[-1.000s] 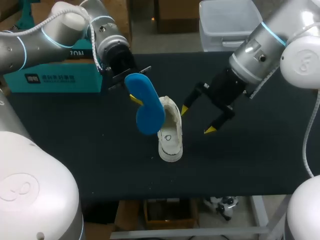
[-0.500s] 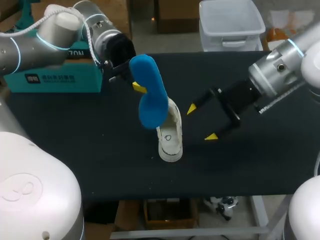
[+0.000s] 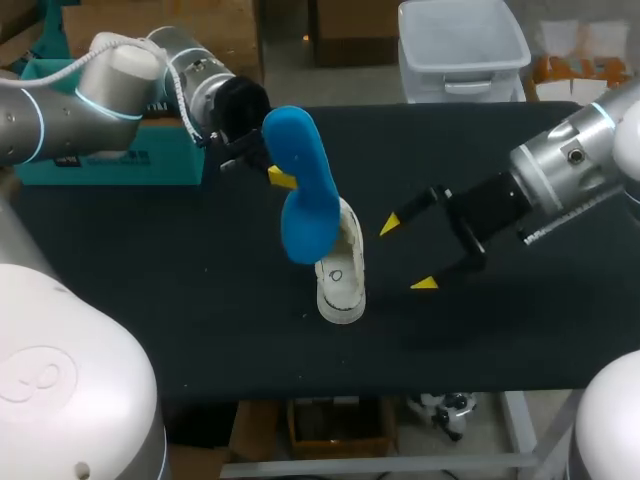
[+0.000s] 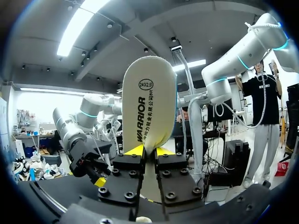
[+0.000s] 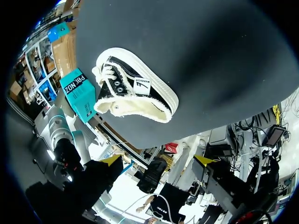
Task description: Open the shoe tongue, take the insole out of the shoe, put the insole back into the shoe, and pack the shoe into the shoebox
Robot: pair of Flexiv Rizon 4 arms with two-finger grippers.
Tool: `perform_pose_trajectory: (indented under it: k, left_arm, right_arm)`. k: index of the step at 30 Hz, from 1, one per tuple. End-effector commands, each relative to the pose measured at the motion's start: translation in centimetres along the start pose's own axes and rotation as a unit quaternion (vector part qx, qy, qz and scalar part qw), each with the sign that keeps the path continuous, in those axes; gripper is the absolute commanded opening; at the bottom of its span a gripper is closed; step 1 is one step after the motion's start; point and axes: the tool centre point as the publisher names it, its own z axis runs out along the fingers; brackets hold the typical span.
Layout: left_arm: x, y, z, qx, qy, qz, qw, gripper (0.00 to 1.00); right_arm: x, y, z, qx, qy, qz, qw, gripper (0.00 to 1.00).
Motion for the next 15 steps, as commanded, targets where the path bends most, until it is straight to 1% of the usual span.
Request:
perform_pose_trajectory:
  k: [1, 3, 6, 8, 12, 15]
  left_arm:
    - [-0.3, 0.2, -0.4, 0.000, 0.007, 0.000, 1.000, 0.00]
    - [-0.4, 0.3, -0.3, -0.015, 0.016, 0.003, 1.000, 0.00]
    - [-0.3, 0.7, 0.2, -0.042, 0.039, 0.024, 0.998, 0.00]
    - [0.0, 1.0, 0.4, -0.057, 0.058, 0.041, 0.996, 0.00]
    - [0.3, 1.7, 0.8, -0.082, 0.081, 0.068, 0.991, 0.00]
    - [0.5, 2.4, 1.1, -0.097, 0.090, 0.086, 0.987, 0.00]
  right_arm:
    - [0.0, 0.0, 0.0, 0.000, 0.000, 0.000, 1.000, 1.00]
    - [0.0, 0.0, 0.0, 0.000, 0.000, 0.000, 1.000, 1.00]
    - [0.0, 0.0, 0.0, 0.000, 0.000, 0.000, 1.000, 1.00]
    - [0.2, 0.2, 0.6, 0.022, 0.011, 0.027, 0.999, 1.00]
    - [0.9, 0.2, 1.4, 0.038, 0.030, 0.066, 0.997, 1.00]
    - [1.4, 0.3, 1.9, 0.044, 0.033, 0.086, 0.995, 1.00]
